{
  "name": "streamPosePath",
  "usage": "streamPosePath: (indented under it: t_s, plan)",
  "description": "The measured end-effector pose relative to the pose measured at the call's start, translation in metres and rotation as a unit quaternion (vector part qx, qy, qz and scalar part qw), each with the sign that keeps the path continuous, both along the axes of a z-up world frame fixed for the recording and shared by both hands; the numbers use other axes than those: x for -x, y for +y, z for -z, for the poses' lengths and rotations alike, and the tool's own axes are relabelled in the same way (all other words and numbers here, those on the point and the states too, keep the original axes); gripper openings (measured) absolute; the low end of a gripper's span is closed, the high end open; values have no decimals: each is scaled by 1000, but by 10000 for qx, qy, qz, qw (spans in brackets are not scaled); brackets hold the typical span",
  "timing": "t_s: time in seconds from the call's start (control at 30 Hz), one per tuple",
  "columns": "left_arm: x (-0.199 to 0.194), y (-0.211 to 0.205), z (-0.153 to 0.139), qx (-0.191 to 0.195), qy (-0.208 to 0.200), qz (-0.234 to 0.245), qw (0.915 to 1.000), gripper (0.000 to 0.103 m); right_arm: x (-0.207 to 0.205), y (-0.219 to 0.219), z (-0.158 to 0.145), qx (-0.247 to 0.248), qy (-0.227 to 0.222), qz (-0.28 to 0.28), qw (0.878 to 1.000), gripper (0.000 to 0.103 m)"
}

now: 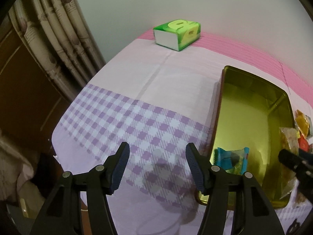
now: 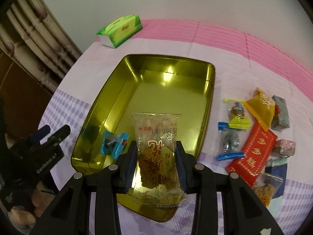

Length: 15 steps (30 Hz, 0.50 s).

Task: Organize snacks
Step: 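Lower the held fried-dough bag into the gold tin and open the right tool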

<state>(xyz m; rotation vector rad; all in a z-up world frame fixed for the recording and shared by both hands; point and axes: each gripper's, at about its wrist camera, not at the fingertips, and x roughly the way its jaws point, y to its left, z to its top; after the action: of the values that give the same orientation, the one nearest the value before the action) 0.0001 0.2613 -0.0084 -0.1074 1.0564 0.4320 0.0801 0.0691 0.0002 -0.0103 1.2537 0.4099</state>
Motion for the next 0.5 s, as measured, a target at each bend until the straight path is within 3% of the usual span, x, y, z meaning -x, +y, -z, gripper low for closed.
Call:
streamPosePath:
  t_s: [0.5]
  plan:
    - [0, 14, 5, 202, 76, -261, 9994, 61, 2, 19, 25, 379, 65, -159, 9991, 34]
